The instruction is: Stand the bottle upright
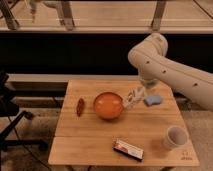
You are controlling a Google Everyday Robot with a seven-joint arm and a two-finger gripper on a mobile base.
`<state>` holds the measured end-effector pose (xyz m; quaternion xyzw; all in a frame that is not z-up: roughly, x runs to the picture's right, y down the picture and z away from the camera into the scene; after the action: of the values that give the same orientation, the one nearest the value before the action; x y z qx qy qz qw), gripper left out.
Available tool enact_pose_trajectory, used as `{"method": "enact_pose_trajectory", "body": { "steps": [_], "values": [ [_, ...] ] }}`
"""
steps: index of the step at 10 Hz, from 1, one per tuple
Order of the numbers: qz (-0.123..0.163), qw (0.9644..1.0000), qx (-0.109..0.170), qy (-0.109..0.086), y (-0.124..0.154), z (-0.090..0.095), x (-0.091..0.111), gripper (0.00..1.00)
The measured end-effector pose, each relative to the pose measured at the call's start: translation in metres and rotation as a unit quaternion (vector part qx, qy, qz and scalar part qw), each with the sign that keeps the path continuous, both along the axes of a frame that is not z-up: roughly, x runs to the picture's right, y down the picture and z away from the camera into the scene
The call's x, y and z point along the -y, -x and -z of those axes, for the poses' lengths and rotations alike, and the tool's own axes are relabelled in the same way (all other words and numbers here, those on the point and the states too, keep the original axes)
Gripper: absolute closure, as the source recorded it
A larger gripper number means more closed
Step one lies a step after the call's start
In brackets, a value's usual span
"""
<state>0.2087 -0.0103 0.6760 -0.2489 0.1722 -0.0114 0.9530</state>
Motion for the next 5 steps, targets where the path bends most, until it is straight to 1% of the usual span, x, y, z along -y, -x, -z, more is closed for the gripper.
{"method": "enact_pose_trajectory", "body": {
  "steps": [1, 2, 3, 4, 5],
  "values": [
    [-0.008, 0.9995, -0.028, 0.012, 0.004, -0.011, 0.004, 1.0],
    [-0.02, 0.9975, -0.061, 0.03, 0.005, -0.027, 0.008, 1.0],
    [-0.023, 0.9968, -0.069, 0.034, 0.002, -0.035, 0.011, 1.0],
    [-0.024, 0.9969, -0.067, 0.035, -0.001, -0.039, 0.015, 1.0],
    [-0.029, 0.9977, -0.052, 0.034, -0.005, -0.041, 0.015, 1.0]
  ]
}}
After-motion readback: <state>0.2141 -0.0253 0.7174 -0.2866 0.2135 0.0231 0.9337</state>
